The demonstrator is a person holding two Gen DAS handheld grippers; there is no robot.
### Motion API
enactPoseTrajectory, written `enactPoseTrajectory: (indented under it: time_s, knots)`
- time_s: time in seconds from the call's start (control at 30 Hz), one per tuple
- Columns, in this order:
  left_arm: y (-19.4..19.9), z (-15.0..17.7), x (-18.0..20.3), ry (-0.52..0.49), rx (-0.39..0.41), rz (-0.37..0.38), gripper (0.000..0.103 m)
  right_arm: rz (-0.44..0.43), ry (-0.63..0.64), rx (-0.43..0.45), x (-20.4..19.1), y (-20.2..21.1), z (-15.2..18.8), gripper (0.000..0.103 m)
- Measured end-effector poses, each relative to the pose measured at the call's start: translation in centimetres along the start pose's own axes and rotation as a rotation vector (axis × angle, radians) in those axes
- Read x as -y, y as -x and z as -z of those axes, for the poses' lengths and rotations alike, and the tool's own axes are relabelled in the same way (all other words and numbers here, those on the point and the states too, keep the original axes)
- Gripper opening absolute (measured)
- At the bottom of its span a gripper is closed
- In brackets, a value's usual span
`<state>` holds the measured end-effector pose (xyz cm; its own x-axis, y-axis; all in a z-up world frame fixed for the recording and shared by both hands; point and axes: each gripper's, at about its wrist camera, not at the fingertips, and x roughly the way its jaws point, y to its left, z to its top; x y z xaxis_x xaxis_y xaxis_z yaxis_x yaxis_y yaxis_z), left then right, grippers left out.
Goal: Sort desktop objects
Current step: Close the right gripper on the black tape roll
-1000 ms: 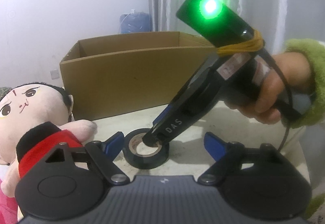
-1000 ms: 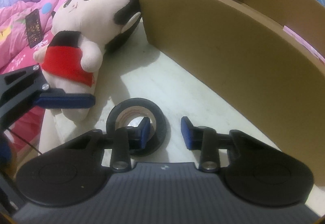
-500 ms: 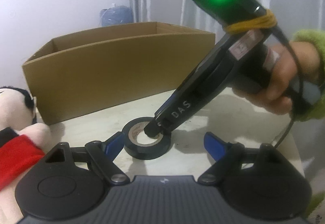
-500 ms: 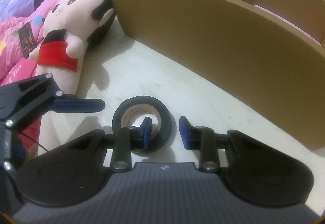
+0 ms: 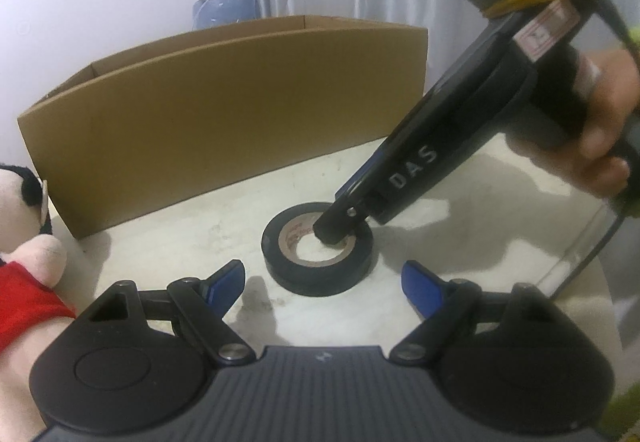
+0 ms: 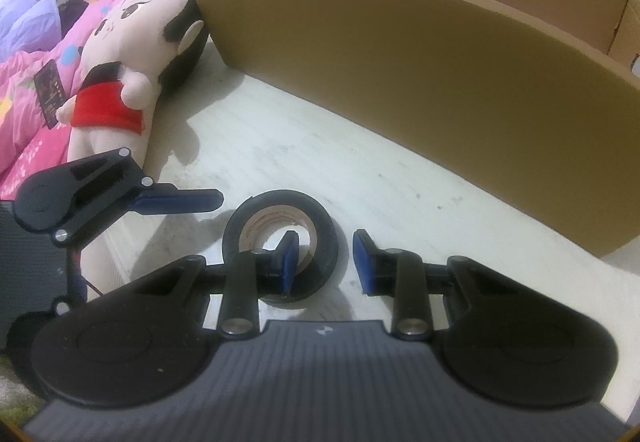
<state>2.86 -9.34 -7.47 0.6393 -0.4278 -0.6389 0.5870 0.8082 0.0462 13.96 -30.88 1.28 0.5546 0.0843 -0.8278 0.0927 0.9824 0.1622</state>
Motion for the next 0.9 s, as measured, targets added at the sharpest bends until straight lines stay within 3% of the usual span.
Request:
enactPoseTrajectory:
  time_s: [0.23,0.6,0.9]
  knots:
    - [-0.04,0.49,0.18,0.012,-0.01,0.008,0.086,-0.02,-0.009,0.01,0.42,0.07,0.24,0.029]
    - [-0.44,0.18,-0.08,0.016,0.004,0.033,0.066,-0.06,-0.015,0.004,0.61,0.18,0.32,0.027]
    - [-0.8,-0.26,0.14,0.005,0.012,0.024,0.066,-0.066,-0.023,-0.001,0.6,0.09,0.23,0.024]
